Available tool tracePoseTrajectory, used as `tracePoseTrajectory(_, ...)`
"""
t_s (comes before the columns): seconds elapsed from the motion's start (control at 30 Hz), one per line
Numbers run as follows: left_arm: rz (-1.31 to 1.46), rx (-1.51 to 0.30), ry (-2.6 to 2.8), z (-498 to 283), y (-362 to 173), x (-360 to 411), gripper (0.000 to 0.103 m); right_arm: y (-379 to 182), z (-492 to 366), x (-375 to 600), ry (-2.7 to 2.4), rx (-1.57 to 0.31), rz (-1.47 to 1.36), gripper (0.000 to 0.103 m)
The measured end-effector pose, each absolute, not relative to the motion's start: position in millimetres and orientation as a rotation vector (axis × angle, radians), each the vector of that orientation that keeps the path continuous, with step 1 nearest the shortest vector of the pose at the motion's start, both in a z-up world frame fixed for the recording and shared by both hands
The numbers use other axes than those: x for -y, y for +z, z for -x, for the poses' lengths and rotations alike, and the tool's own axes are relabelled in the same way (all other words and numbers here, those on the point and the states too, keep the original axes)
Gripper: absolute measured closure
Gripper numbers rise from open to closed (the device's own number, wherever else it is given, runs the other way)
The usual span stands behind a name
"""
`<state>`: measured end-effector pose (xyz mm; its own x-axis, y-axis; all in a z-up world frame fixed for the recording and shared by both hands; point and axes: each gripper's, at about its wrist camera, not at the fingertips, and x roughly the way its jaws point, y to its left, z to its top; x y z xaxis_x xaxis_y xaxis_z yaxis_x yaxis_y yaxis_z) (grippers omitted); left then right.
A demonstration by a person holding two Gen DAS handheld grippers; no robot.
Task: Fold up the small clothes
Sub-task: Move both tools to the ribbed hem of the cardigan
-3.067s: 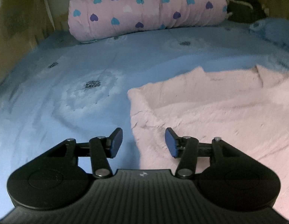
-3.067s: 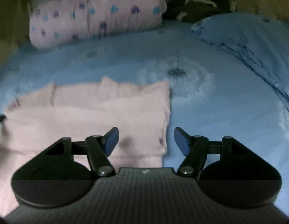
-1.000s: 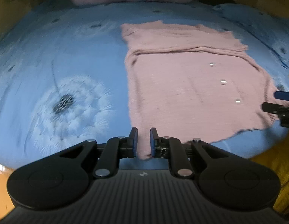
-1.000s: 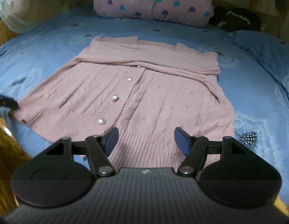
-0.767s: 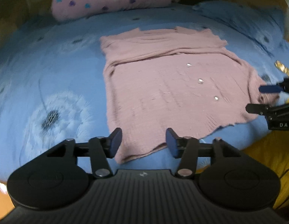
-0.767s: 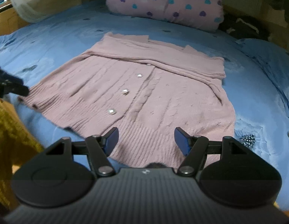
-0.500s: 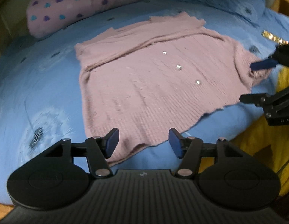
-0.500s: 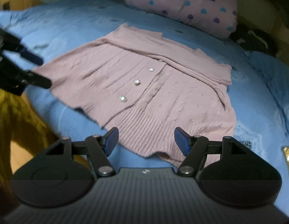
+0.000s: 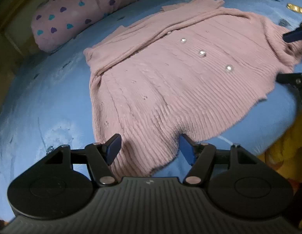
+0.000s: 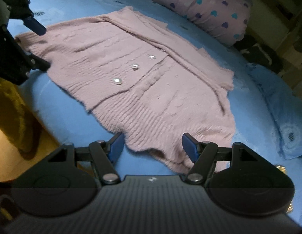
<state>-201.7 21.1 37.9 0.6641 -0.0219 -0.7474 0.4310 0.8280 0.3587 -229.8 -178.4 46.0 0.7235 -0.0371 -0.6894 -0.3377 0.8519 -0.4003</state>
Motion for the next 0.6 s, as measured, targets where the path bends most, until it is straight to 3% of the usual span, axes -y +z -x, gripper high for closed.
tracePoseTrajectory(0.43, -0.483, -0.788, -0.257, 188, 31, -23, 0.032, 36, 210, 178, 0.042, -0.727, 0.579, 0.036)
tracePoseTrajectory(0.6, -0.489, -0.777, -0.240, 186, 28, -23, 0.027, 34, 205, 180, 0.037, -0.720, 0.573, 0.037)
